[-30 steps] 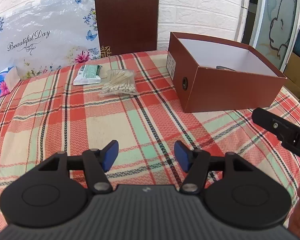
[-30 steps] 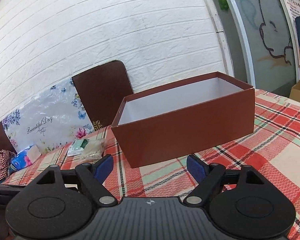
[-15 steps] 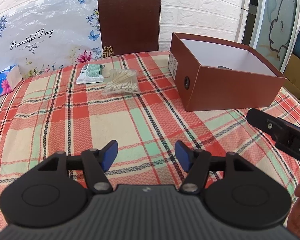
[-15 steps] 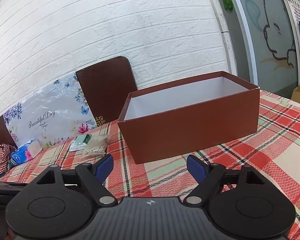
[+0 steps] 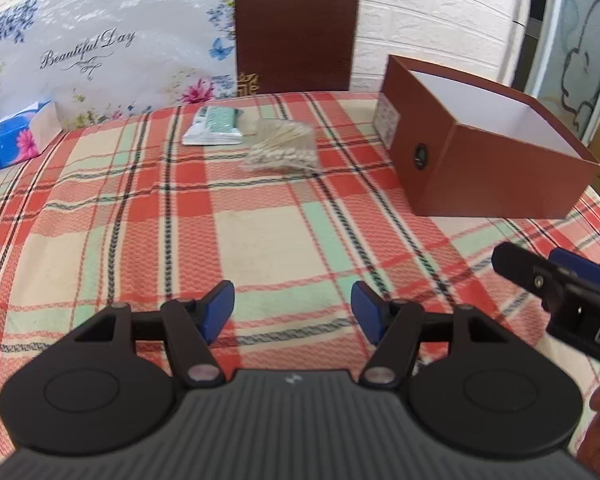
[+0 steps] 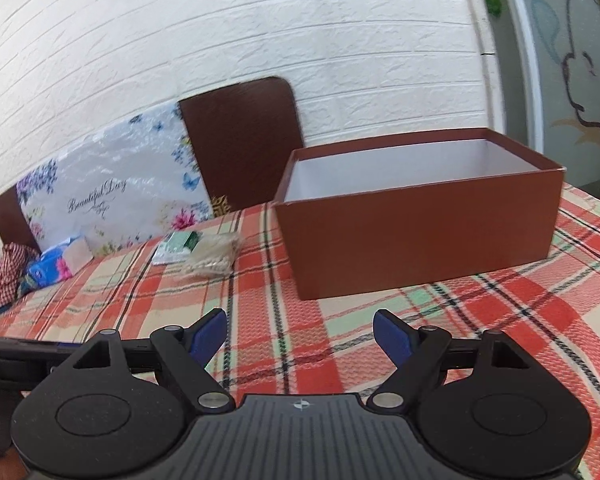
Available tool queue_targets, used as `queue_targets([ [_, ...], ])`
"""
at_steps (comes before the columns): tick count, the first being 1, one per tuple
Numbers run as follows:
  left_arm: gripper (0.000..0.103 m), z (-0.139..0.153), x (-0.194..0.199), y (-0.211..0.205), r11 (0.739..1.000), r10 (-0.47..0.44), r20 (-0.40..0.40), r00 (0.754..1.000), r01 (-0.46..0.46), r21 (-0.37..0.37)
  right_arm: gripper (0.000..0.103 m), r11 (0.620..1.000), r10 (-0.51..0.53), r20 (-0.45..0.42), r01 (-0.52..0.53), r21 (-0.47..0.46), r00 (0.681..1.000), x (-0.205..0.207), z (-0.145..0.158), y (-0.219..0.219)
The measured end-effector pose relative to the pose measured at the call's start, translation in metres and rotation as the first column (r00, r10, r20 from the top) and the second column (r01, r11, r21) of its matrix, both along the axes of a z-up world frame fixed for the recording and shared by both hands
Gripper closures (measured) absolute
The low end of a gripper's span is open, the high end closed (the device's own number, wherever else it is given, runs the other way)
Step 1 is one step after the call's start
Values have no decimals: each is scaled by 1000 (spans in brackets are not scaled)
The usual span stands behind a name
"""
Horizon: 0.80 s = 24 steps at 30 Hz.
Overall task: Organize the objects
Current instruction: 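Move the right tool to the cotton swab bag and grasp it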
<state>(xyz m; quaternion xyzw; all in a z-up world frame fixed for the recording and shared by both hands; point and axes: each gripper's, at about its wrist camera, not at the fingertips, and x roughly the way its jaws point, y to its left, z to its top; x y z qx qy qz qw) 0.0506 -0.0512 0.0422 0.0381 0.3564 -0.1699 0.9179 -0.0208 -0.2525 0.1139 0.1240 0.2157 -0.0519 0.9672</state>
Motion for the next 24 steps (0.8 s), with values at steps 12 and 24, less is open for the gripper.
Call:
queue_targets([
  [12,25,-56,47,118,921,388,139,911,-380,-81,34,935,292,-44,-295,-195,955,103,-7,80],
  [24,20,-56,53,121,911,407,141,903,-388,-144,51,959,203,-124,-222,-177,971,245,-43,60],
])
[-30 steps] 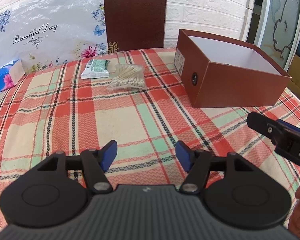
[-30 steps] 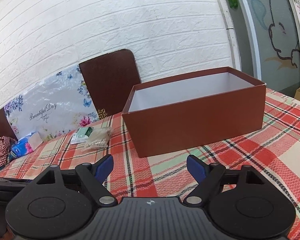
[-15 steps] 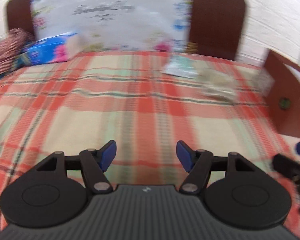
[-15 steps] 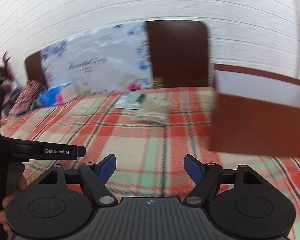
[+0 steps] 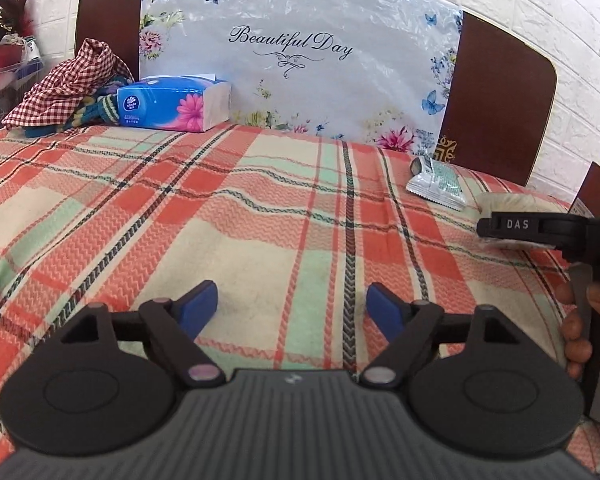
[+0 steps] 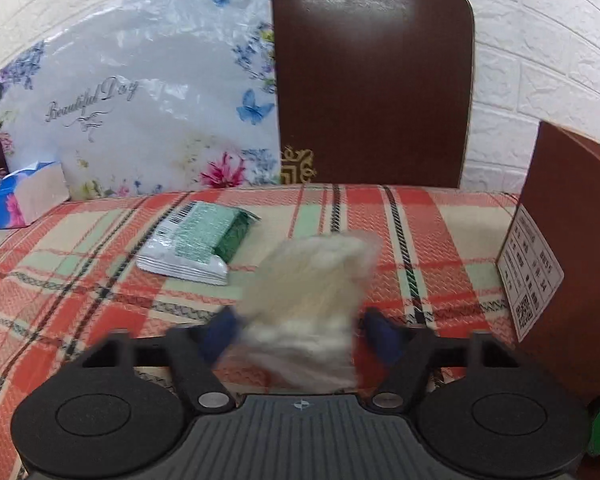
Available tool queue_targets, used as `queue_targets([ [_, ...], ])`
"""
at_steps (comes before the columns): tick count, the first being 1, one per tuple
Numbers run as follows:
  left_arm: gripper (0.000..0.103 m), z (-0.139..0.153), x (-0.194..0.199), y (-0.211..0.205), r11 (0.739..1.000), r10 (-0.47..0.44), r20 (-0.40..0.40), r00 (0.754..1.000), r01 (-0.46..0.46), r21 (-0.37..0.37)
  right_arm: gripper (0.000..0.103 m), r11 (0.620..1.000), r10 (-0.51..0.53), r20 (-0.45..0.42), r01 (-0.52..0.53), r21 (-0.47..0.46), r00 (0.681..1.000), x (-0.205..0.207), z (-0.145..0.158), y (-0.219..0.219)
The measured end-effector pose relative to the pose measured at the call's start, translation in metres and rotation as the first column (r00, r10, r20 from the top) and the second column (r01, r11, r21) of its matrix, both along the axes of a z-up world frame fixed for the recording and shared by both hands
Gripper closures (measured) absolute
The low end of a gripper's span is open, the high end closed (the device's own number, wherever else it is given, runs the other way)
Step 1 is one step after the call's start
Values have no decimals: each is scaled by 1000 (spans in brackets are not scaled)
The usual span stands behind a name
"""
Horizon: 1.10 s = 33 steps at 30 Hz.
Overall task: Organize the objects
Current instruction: 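Move the right tool to the cotton swab bag and grasp it, then lift the swab bag with the right tool while the left tool comes to grasp it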
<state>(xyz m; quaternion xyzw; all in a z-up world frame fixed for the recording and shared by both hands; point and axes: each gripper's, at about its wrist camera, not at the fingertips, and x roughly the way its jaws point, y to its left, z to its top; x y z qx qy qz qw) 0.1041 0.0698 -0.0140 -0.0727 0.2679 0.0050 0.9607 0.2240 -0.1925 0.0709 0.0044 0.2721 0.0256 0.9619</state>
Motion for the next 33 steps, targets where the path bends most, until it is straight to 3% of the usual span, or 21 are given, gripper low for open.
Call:
queue_targets([
  [4,19,0,0,-2,1000,-2,-4,1000,2,14,60,999,45,-11,-45,-11,999,-23,-1,5],
  [13,17,1,1,-8,998,-3,-20,1000,4,63,59,983,180,-51,-177,50,982,-140,-4,-6],
  [18,13,1,1,-16,993,-11,-37,999,15,119,59,982,177,-49,-174,71,983,-197,-4,-24],
  [20,13,1,0,-20,990,-8,-42,999,14,144,55,984,168,-37,-166,59,985,-208,-4,-26],
  [22,12,1,-2,-21,987,-5,-44,999,11,159,38,986,158,-30,-157,49,987,-213,-3,-28],
  [24,12,1,-4,-22,985,0,-45,999,8,171,31,988,146,-25,-144,53,989,-215,-3,-31],
  [33,10,2,-8,-28,974,19,-42,999,-9,225,25,992,107,-14,-106,70,994,-232,-6,-45],
])
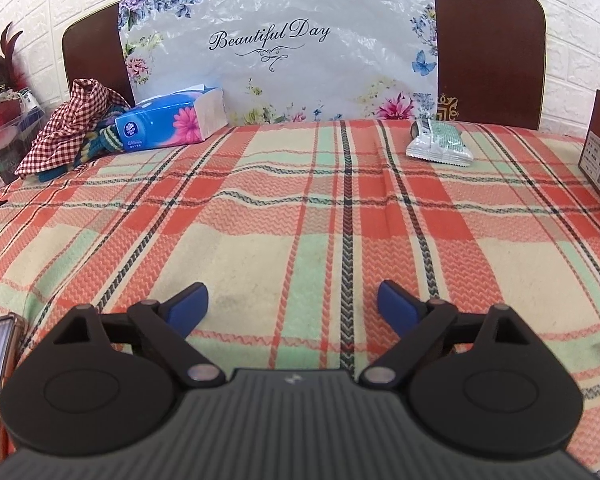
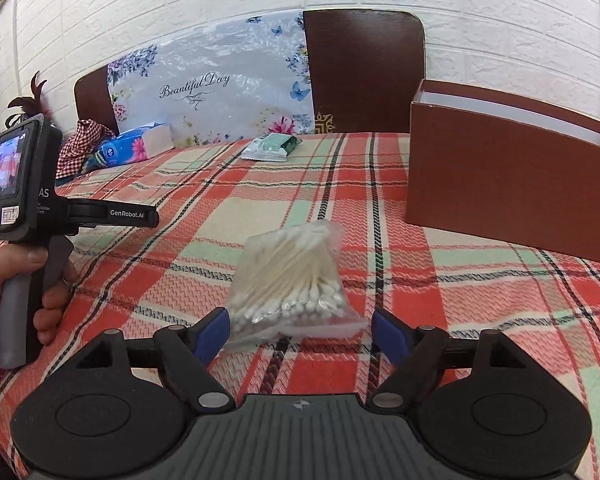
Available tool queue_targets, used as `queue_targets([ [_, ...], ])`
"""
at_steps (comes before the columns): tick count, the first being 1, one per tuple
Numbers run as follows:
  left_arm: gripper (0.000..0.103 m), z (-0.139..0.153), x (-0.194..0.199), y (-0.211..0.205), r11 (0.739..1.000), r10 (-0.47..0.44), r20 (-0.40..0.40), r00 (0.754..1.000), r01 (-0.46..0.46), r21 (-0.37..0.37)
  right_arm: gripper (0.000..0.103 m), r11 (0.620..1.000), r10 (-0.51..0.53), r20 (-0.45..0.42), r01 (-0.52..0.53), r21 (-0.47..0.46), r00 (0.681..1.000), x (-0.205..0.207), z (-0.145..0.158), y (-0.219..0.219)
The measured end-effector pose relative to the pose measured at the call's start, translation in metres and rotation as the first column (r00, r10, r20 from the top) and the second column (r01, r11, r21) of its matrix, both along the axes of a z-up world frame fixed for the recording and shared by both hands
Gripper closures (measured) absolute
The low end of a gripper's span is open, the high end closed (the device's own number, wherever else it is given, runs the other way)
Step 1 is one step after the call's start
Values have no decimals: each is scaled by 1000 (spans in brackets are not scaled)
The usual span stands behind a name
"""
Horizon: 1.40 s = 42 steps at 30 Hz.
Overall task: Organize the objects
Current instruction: 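Lift the swab bag with the right tool while the left tool comes to grasp it, then release the swab bag into the brown box with the left tool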
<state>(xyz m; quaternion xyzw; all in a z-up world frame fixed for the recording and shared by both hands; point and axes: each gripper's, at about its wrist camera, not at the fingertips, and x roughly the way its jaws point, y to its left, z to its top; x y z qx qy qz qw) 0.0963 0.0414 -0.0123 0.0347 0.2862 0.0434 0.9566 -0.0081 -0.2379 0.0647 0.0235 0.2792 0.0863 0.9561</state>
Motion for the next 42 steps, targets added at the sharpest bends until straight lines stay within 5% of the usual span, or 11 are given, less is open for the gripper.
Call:
queue_targets([
  [14,8,2,1,1,999,20,-38,999,-21,-25,21,998,29,21,-28,-54,999,-6,3,8],
  [17,9,15,-15,-1,988,-20,-126,992,0,-153,20,997,33,30,-31,-76,999,-5,5,7],
  [19,12,28,-29,-9,959,-121,-170,978,71,-274,18,996,35,28,-33,-84,999,-3,7,4],
  [21,14,40,-37,-18,886,-246,-198,949,137,-443,18,995,58,14,-57,-79,998,1,8,1],
  [24,14,49,-35,-46,829,-380,-229,896,220,-514,18,990,94,24,-91,-108,995,9,10,2],
  [27,15,29,-23,-87,819,-484,-336,808,285,-497,27,984,131,-22,-133,-117,991,23,3,6],
  [28,17,27,-26,-101,840,-481,-314,818,328,-432,38,982,160,-40,-164,-93,986,26,-1,7],
  [30,38,31,-28,-118,832,-515,-283,809,393,-392,43,986,150,-25,-152,-76,988,26,0,6],
  [31,64,37,-25,-122,797,-553,-285,783,398,-453,47,988,142,-19,-143,-52,990,26,2,2],
  [39,65,132,-25,-199,706,-679,-12,734,649,-283,56,991,-115,358,130,-18,927,21,66,-51],
  [42,63,140,-1,-237,700,-688,24,725,672,-243,56,973,-209,390,229,-6,897,47,81,-77],
])
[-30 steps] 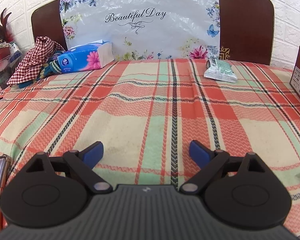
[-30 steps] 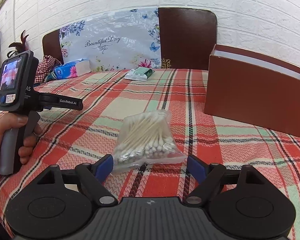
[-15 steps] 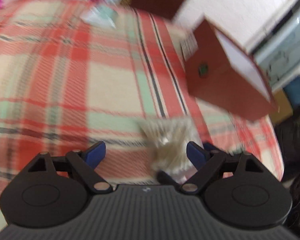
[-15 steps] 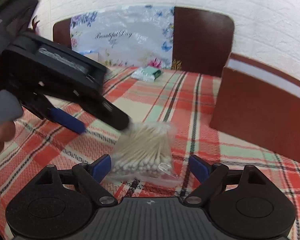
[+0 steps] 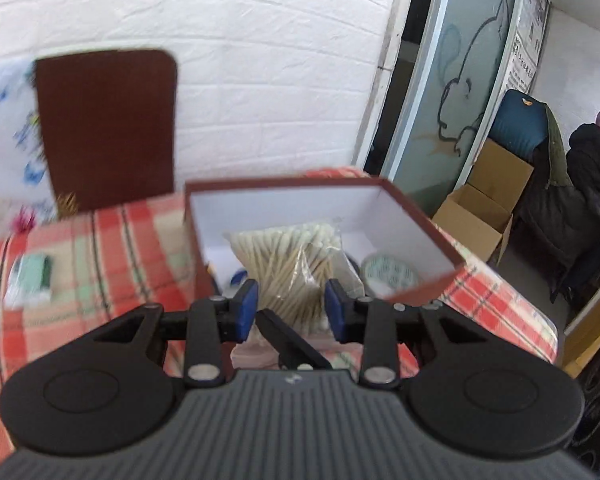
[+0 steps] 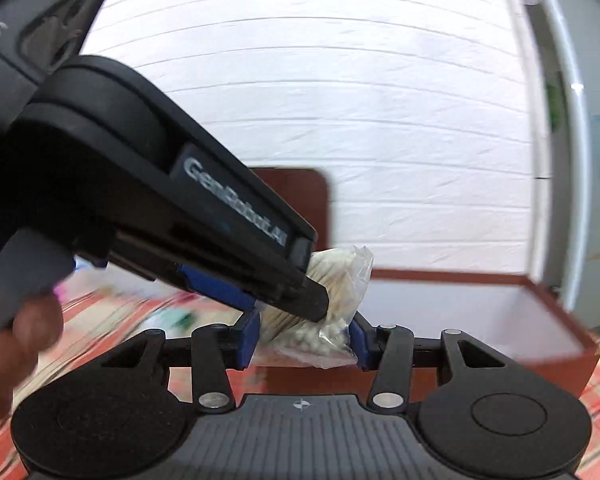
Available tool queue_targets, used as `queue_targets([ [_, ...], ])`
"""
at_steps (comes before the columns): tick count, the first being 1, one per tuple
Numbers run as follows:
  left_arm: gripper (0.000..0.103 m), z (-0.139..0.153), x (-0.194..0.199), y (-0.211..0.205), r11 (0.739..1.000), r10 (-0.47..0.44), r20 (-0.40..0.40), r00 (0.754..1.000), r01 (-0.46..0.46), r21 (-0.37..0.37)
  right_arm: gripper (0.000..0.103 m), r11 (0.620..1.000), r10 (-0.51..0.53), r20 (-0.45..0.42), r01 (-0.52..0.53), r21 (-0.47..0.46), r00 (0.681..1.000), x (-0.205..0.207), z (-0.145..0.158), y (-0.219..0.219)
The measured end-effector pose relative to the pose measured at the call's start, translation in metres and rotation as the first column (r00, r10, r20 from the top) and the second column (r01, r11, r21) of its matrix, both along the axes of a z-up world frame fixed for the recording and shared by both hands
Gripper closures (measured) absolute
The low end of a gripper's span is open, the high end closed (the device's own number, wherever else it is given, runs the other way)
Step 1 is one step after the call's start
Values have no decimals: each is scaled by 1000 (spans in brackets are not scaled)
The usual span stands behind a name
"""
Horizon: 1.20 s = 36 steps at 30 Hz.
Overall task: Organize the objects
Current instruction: 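Release the swab bag into the brown box with the left tool, then move the right tool to the green packet and grasp it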
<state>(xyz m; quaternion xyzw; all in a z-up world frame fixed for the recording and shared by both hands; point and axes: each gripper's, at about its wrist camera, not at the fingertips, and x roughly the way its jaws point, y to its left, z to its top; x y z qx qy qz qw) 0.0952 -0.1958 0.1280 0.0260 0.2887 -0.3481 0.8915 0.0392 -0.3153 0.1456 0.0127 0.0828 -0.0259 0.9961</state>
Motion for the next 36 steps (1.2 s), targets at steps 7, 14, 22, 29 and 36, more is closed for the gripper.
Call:
queue_targets([
  [7,40,-29,25,-21,984,112,97,989,-124,128,26,992,-126,-72,128,14,989,44,-25,-29],
  [14,35,-37,-3,53,987,155,85,984,-158,26,24,998,-64,45,63,21,997,-27,-40,13],
  [22,34,-119,20,172,854,485,-31,874,-466,231,28,966,242,-308,-259,-17,920,11,-73,91],
  [29,9,-137,29,261,738,671,29,741,-671,79,28,949,284,-397,-314,-12,873,64,-79,126],
  [36,8,-138,32,262,725,684,42,729,-685,69,23,971,235,-246,-235,29,940,163,-56,151],
])
